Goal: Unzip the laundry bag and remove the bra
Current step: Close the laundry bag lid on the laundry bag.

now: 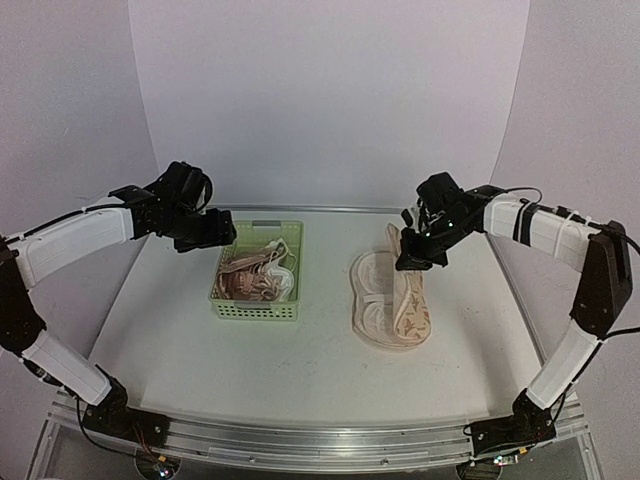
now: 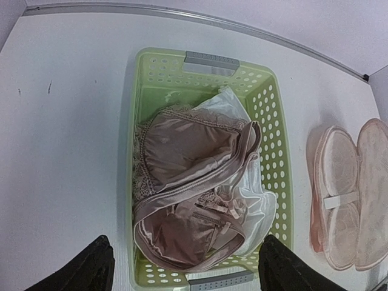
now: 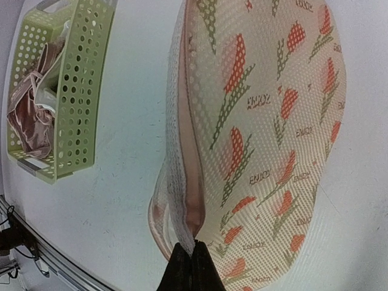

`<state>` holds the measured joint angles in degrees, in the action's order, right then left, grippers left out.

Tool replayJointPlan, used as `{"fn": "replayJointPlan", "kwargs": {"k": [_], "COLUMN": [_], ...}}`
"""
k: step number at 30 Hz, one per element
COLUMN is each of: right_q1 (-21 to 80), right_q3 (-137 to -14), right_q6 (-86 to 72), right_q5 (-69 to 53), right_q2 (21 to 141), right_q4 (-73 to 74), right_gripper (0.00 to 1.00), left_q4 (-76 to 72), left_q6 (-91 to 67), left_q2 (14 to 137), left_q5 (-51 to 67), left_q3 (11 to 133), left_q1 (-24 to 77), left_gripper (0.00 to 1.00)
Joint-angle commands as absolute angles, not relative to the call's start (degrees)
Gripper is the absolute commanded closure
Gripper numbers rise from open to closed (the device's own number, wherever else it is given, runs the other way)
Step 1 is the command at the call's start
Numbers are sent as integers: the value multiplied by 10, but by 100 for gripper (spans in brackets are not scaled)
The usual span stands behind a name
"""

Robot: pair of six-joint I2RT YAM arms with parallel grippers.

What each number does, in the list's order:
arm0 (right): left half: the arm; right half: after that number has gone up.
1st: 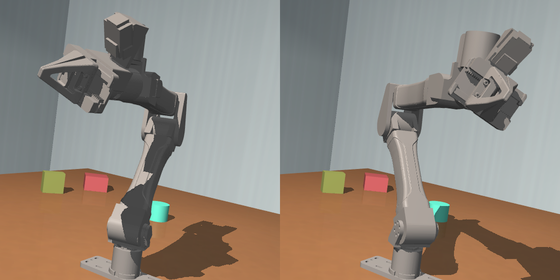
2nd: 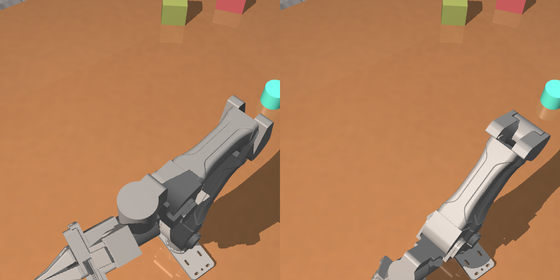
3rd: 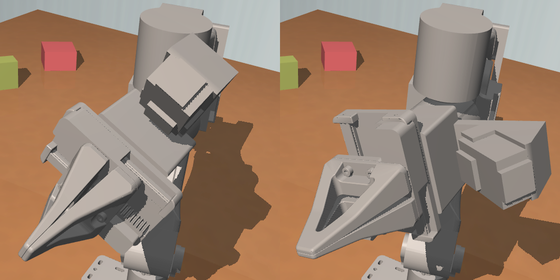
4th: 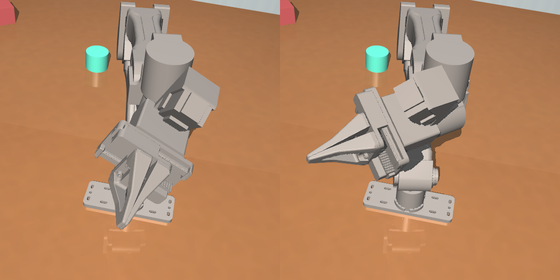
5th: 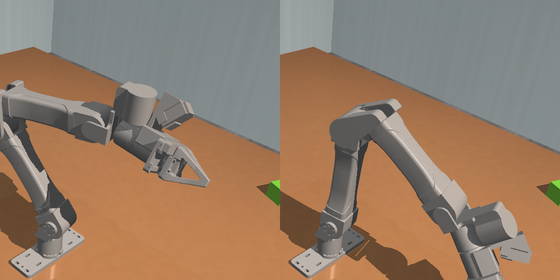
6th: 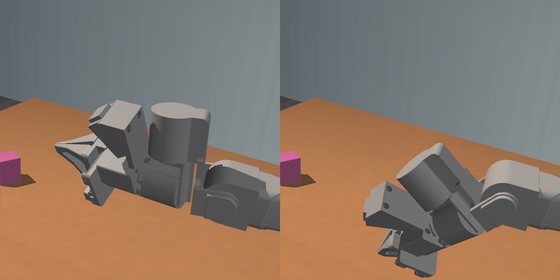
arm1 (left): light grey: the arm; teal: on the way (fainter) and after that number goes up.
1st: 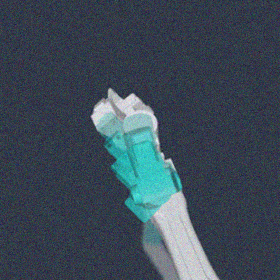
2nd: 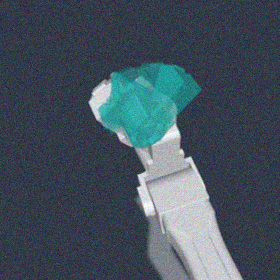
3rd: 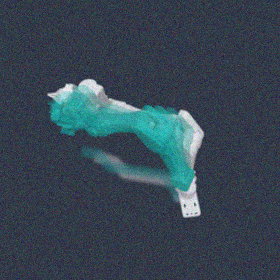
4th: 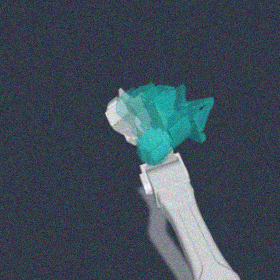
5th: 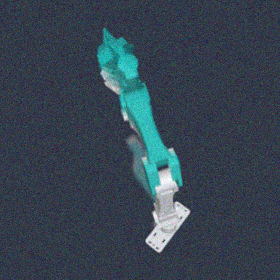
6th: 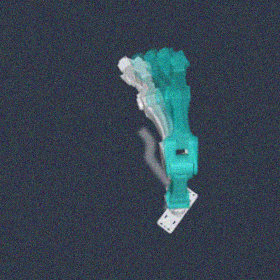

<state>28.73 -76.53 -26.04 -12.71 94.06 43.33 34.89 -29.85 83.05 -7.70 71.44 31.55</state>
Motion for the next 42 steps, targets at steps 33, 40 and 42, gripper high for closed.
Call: {"fn": "replayJointPlan", "kwargs": {"k": [33, 40, 42], "right_q1": [353, 352, 352], "right_q3": [-891, -886, -879], "right_q6": [-301, -285, -275], "right_q5": [-168, -97, -64], "right_q2": [1057, 1003, 985], "right_q4": [365, 364, 359], "right_gripper": [52, 40, 31], "left_q4": [337, 337, 337], "left_q6": [-289, -287, -287], "left_q2": [800, 806, 808], "left_q5": [-90, -90, -93], "left_q3": [711, 716, 717], "left_q1": [314, 314, 314], "left_gripper": [18, 18, 18]}}
